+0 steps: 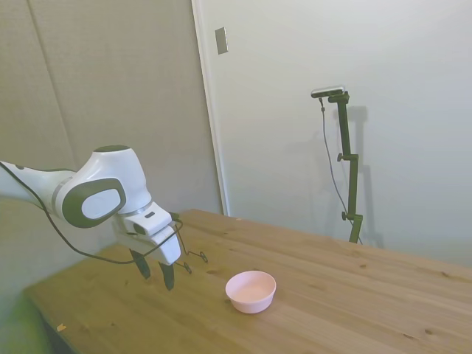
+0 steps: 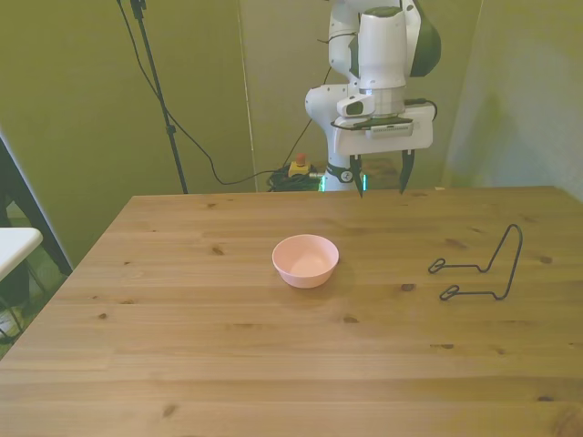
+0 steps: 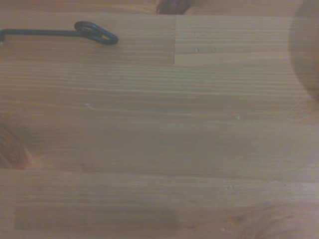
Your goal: Load the bowl
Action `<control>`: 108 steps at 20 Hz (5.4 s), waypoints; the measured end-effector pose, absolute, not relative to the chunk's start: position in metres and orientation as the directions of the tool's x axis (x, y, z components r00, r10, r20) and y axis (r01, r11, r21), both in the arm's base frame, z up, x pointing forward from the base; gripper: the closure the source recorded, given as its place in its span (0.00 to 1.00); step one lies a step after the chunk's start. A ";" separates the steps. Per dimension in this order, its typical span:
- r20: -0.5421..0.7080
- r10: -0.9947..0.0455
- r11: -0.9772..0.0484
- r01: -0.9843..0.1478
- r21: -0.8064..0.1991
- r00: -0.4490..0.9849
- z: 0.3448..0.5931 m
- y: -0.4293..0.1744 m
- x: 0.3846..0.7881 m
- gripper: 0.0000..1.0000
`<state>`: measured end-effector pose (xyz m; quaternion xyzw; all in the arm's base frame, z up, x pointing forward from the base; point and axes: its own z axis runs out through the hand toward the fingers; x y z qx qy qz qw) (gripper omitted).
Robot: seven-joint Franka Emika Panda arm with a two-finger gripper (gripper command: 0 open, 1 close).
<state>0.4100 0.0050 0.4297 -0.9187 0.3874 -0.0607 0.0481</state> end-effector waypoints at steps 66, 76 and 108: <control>0.080 -0.820 -0.571 -0.800 -0.186 0.567 0.379 -0.106 0.564 1.00; -0.003 -0.725 -0.630 -0.664 -0.403 0.689 0.473 -0.034 0.547 1.00; -0.173 -0.531 -0.448 -0.448 -0.773 0.830 0.410 0.056 0.568 1.00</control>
